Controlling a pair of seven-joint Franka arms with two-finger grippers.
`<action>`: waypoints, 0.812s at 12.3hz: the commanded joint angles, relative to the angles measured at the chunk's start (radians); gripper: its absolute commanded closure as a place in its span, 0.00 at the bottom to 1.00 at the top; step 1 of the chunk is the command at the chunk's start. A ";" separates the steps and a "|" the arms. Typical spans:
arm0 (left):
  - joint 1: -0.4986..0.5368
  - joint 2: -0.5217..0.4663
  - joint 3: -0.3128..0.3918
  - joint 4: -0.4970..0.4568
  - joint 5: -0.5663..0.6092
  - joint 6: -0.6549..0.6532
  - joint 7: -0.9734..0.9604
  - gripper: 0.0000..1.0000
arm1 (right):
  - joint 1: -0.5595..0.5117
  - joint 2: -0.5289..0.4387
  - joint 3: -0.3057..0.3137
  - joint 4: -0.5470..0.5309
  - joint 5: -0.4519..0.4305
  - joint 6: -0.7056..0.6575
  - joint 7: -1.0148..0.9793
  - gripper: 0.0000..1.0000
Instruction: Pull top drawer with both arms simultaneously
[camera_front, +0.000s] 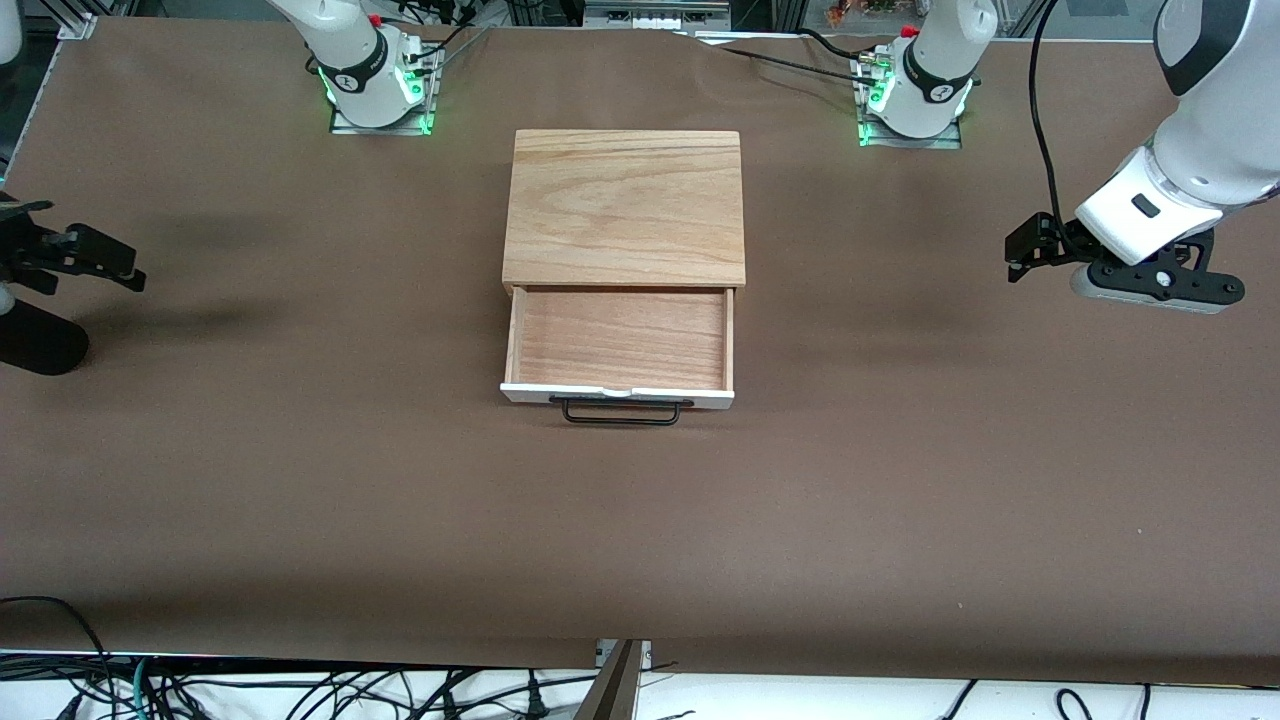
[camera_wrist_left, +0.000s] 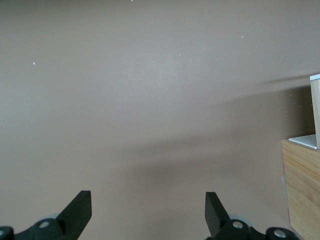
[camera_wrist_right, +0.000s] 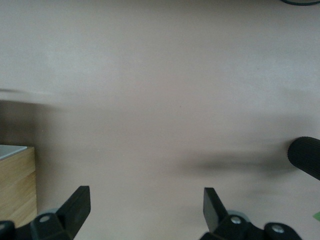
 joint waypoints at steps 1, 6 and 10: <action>0.004 -0.009 -0.002 -0.013 -0.019 0.003 -0.004 0.00 | -0.021 -0.018 0.017 -0.024 -0.013 -0.004 0.000 0.00; 0.010 -0.004 0.000 0.001 -0.021 0.002 0.007 0.00 | -0.013 -0.002 0.039 0.009 -0.015 -0.015 0.009 0.00; 0.011 0.013 -0.002 0.019 -0.022 -0.020 0.008 0.00 | -0.016 -0.001 0.037 0.009 -0.015 -0.016 0.009 0.00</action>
